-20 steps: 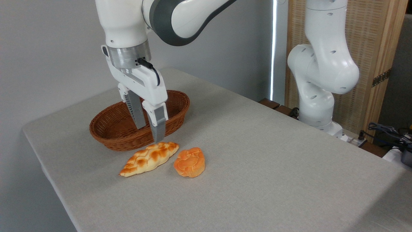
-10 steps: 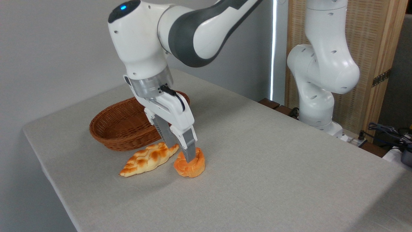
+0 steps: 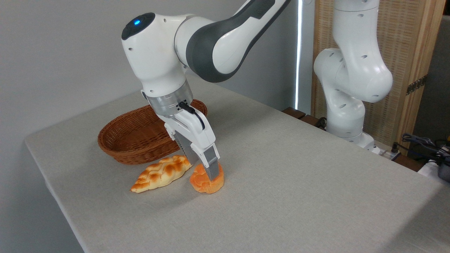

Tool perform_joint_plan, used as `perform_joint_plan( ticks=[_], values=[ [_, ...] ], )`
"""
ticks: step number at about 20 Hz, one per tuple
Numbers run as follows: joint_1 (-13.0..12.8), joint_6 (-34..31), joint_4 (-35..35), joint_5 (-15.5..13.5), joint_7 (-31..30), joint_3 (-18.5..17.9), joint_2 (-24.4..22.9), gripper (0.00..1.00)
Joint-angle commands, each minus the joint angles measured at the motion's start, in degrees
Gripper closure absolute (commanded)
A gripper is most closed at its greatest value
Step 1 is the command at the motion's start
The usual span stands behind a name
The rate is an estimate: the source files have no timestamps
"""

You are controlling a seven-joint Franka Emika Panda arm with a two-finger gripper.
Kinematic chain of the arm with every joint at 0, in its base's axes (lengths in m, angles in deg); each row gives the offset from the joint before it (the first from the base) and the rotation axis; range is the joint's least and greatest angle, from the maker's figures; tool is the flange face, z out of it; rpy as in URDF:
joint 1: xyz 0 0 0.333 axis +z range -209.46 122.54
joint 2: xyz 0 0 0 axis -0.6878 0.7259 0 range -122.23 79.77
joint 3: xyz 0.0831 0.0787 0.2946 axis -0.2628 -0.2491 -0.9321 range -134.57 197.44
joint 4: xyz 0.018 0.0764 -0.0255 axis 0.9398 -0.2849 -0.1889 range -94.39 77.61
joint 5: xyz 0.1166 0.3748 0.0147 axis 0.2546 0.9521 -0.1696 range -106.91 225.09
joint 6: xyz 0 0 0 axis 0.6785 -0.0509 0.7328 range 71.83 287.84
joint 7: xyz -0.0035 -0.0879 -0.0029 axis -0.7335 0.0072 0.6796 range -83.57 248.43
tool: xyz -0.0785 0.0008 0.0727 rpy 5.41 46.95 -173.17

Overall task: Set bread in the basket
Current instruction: 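Lower the gripper around the orange bun and close on it, then lift the orange bun and carry it over the wicker basket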

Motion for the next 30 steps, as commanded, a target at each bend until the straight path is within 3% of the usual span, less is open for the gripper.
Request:
perform_joint_plan(
  ticks=[1, 15, 20, 21, 30],
  values=[
    [-0.35, 0.13, -0.26, 0.70, 0.82, -0.24, 0.87, 0.00],
    [-0.44, 1.18, -0.18, 0.87, 2.14, -0.15, 3.07, 0.01],
    [-0.36, 1.18, -0.18, 0.79, 3.72, -0.06, 3.07, 0.54],
    [-0.35, 1.09, -0.18, 0.79, 3.98, -0.06, 3.07, 0.59],
    [-0.44, 1.09, 0.00, 0.70, 3.99, -0.06, 2.90, 0.61]
  ],
)
